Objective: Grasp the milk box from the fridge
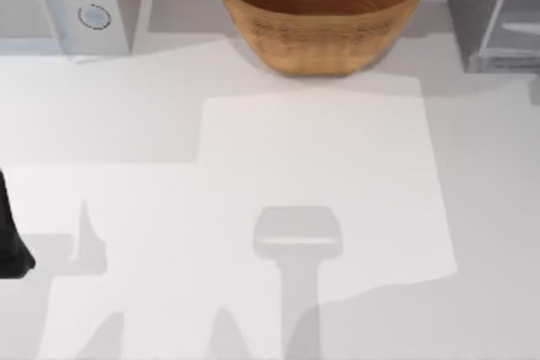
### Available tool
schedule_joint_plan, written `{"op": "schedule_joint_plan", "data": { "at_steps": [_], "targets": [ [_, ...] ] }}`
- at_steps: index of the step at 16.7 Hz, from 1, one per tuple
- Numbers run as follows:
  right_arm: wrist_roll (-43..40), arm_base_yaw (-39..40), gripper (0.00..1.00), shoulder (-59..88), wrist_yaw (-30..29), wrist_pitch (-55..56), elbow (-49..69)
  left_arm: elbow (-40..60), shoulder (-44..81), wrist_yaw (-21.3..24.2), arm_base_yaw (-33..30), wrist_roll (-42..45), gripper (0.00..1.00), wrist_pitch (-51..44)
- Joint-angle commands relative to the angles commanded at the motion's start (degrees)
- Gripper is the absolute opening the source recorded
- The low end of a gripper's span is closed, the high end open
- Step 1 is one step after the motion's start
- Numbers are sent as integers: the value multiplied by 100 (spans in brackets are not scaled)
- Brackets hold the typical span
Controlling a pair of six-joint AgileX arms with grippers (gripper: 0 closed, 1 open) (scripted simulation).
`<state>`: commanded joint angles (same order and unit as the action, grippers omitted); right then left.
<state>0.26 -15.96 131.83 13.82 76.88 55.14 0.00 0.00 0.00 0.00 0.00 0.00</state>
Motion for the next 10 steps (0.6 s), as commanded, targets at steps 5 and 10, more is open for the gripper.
{"op": "schedule_joint_plan", "data": {
  "at_steps": [5,10],
  "targets": [
    [0,-8,100,33,2,-51,76,0,0,0,0,0,100,0],
    [-5,114,100,477,-120,-619,1127,0,0,0,0,0,100,0]
  ]
}}
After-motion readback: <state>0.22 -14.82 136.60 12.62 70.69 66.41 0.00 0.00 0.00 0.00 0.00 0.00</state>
